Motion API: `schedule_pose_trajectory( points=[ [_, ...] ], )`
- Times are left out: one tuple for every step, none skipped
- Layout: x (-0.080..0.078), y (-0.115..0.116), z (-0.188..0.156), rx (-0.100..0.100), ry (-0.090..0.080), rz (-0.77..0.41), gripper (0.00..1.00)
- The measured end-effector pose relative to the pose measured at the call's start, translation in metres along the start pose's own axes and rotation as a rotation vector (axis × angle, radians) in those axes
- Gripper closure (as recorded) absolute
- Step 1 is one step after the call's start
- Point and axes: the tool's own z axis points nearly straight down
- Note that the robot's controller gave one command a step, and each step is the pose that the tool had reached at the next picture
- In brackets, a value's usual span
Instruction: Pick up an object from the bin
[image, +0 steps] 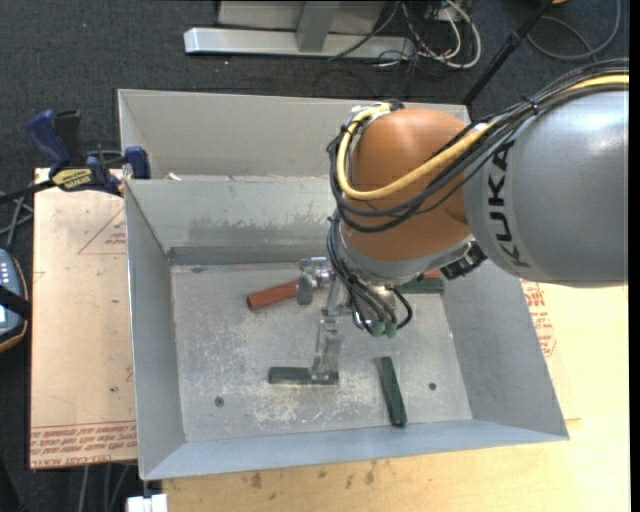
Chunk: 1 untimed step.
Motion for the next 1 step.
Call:
schedule_pose_trajectory(
  points=[
    [-0.0016, -0.0007, -0.0044, -0.001, -0.008, 0.004, 0.00]
  ],
)
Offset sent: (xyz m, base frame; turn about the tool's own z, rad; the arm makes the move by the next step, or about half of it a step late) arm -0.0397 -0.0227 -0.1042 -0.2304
